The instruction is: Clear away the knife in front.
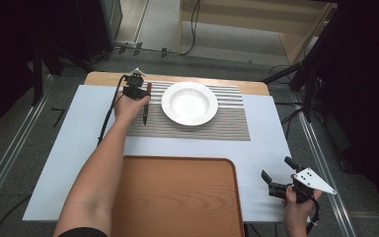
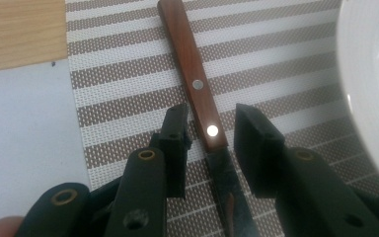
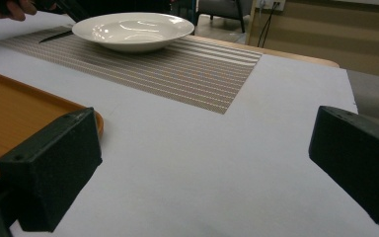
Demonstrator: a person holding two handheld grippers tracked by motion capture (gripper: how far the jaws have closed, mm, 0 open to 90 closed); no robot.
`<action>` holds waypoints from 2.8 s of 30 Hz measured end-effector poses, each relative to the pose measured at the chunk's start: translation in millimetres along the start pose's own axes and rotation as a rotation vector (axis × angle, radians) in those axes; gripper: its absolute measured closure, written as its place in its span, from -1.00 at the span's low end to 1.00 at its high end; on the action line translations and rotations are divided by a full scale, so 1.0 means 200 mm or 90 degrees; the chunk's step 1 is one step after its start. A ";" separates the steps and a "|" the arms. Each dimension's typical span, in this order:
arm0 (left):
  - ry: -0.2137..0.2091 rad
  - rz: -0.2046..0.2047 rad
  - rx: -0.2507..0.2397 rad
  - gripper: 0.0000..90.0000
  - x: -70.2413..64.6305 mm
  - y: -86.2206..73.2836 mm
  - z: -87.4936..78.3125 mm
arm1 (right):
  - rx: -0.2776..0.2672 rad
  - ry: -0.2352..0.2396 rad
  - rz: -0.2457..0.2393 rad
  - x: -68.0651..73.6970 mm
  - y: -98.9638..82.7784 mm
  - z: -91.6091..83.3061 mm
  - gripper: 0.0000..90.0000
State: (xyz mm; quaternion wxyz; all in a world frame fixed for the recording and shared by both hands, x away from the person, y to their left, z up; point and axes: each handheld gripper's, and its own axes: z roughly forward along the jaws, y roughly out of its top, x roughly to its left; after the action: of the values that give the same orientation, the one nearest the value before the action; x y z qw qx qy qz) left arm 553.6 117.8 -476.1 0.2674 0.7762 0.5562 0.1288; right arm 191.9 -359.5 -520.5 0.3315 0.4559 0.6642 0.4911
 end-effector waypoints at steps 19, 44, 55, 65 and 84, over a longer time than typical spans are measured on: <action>0.056 0.001 0.027 0.69 -0.06 0.02 0.06 | 0.001 -0.002 0.001 0.00 0.00 0.00 -1.00; 0.006 0.039 -0.007 0.71 -0.05 -0.01 -0.15 | 0.001 -0.002 0.001 0.00 0.00 0.00 -1.00; -0.022 0.046 -0.026 0.71 -0.07 -0.09 -0.26 | 0.003 -0.003 -0.001 0.00 0.00 0.00 -1.00; -0.036 0.054 -0.036 0.71 -0.08 -0.19 -0.34 | 0.004 -0.002 -0.002 0.00 0.00 0.01 -1.00; -0.062 0.098 -0.061 0.71 -0.15 -0.37 -0.48 | 0.003 -0.004 -0.004 0.00 0.00 0.01 -1.00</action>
State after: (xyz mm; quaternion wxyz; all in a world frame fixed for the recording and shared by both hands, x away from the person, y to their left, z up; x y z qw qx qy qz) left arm 436.6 133.1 -436.4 0.3198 0.8084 0.4746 0.1377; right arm 193.6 -359.7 -520.5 0.3339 0.4558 0.6657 0.4874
